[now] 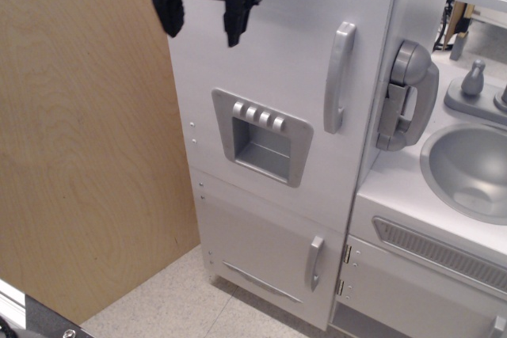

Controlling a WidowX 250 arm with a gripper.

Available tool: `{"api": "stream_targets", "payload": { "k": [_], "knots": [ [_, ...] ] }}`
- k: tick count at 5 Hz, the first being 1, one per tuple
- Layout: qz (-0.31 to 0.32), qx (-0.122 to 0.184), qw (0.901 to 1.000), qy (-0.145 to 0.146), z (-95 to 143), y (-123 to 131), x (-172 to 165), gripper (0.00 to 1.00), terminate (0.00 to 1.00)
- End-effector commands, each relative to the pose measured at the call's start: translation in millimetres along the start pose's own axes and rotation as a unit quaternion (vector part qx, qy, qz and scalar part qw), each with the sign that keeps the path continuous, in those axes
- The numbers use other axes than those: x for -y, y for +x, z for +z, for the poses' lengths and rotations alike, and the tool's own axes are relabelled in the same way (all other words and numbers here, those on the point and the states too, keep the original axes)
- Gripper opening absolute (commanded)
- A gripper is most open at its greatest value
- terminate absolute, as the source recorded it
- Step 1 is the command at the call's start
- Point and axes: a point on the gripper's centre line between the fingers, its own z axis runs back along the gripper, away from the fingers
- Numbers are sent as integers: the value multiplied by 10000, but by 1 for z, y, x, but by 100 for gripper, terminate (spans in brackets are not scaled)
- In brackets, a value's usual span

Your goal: Close fridge

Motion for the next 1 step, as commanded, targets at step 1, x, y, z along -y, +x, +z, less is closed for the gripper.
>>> {"api": "stream_targets", "payload": {
  "k": [1],
  "knots": [
    [18,325,9995,7,21,6,-3,100,100]
  ]
}}
